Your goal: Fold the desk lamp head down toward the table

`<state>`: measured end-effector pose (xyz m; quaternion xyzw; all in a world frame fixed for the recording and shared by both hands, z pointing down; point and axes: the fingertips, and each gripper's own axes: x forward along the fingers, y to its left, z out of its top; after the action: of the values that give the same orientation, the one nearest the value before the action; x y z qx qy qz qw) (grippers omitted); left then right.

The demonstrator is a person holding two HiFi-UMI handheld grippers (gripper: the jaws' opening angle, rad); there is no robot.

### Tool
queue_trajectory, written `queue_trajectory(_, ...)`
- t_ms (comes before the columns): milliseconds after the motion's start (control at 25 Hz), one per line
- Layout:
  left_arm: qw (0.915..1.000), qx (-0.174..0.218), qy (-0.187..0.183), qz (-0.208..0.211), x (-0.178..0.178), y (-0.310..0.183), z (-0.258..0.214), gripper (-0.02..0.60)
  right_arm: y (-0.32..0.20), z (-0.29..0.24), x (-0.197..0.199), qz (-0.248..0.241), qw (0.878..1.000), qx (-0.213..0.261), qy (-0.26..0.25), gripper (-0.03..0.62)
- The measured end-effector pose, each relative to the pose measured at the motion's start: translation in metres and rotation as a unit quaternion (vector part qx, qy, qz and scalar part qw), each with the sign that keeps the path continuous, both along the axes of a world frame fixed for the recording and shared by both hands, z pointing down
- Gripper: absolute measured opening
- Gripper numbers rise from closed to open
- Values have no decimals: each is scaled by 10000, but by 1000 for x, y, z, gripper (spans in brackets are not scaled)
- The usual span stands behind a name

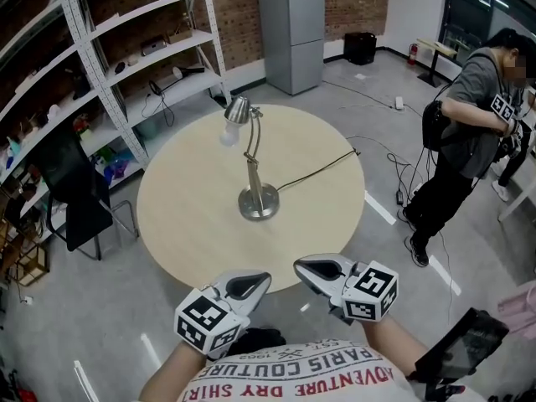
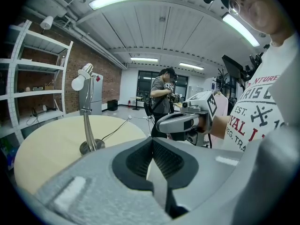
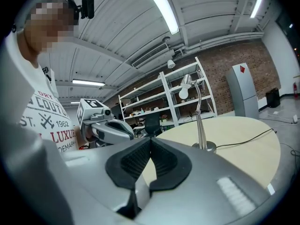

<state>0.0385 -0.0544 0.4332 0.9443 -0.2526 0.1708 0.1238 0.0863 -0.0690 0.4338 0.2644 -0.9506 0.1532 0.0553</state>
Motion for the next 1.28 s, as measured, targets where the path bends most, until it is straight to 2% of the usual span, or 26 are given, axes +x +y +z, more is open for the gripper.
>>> queue_trajectory(320,9998,-168,81,-112,-23,-59,13,2,-59,12,-18,25,9999,-91,105,6)
queue_trajectory(640,9998,-197,52,-6,-44,-130,6,2,-141,-5,-29,309,9995,22,101,6)
queue_trajectory(1040,9999,-69,-58,-109,-68,-174,8,2,-203,-7,-35,498,9982,310,133,6)
queue_trajectory(1280,9998,112,-11,-169,-79,-199,-8,2,-225,10,-41,618,9962,417,461,6)
